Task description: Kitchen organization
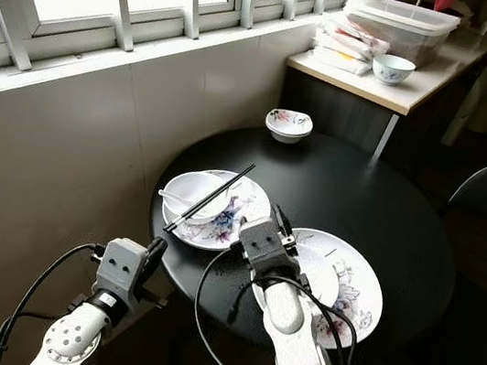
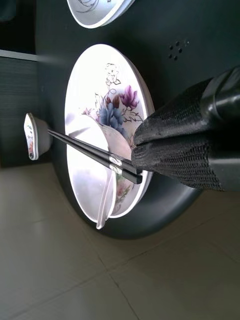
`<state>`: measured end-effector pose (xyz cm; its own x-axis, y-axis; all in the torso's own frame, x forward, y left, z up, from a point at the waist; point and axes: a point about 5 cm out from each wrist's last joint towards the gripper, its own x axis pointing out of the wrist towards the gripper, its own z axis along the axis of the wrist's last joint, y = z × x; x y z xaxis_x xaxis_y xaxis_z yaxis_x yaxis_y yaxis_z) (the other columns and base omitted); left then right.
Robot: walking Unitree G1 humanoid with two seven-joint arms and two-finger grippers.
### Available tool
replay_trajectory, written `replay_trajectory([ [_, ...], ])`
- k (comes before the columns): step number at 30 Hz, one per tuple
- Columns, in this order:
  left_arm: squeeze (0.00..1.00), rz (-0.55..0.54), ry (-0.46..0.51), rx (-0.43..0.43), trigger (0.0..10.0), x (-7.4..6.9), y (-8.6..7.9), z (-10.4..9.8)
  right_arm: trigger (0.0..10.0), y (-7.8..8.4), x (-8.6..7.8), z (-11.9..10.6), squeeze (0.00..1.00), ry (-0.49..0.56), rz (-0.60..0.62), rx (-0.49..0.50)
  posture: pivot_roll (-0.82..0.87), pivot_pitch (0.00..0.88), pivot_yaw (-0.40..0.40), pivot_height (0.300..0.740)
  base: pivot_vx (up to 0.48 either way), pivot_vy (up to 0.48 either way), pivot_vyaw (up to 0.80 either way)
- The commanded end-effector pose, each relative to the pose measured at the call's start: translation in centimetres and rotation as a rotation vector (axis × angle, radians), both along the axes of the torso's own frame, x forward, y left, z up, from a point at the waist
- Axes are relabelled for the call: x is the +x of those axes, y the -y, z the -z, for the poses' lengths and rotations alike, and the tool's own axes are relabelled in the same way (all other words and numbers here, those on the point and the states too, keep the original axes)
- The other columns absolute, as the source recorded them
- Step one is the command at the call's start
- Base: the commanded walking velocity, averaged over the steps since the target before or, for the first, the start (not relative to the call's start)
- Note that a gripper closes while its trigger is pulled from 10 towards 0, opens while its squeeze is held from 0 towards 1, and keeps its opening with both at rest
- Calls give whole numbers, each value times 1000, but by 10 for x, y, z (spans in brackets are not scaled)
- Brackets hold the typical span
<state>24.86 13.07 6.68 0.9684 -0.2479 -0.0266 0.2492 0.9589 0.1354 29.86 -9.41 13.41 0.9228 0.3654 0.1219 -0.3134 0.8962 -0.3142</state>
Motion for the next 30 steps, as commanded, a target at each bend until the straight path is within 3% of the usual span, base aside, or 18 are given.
replay_trajectory([
  [1,0,2,-11,1,10000,-1,1,3,10000,4,-1,-15,0,14,-56,57,-96,0,20,740,0,0,0],
  [4,0,4,-16,0,10000,-1,0,4,10000,19,-4,-38,0,4,-197,41,-107,0,26,740,0,0,0],
  [7,0,4,-17,0,10000,-1,0,4,10000,22,-5,-41,0,-5,-224,28,-107,0,26,740,0,0,0],
  [8,0,14,-26,1,10000,0,1,6,10000,41,-8,-53,0,-83,-342,-13,-129,0,35,740,0,0,0],
  [9,0,21,-31,2,10000,0,1,7,10000,50,-12,-61,0,-134,-420,-30,-129,0,35,740,0,0,0],
  [10,0,21,-31,2,10000,0,1,7,10000,50,-12,-61,0,-134,-420,-30,-129,0,35,740,0,0,0],
  [11,0,27,-35,2,10000,1,2,8,10000,59,-19,-68,0,-170,-520,-80,-141,0,40,740,0,0,0],
  [14,0,34,-42,1,10000,2,4,9,10000,71,-24,-76,0,-249,-616,-108,-145,0,41,740,0,0,0],
  [17,0,40,-45,2,10000,3,5,10,10000,76,-30,-73,0,-327,-702,-167,-141,0,39,740,0,0,0],
  [23,0,40,-52,1,10000,4,6,11,10000,85,-34,-52,0,-438,-746,-308,-130,0,35,740,0,0,0],
  [30,0,43,-58,-5,10000,4,7,13,10000,94,-15,-35,0,-438,-643,-398,-126,0,34,740,0,0,0],
])
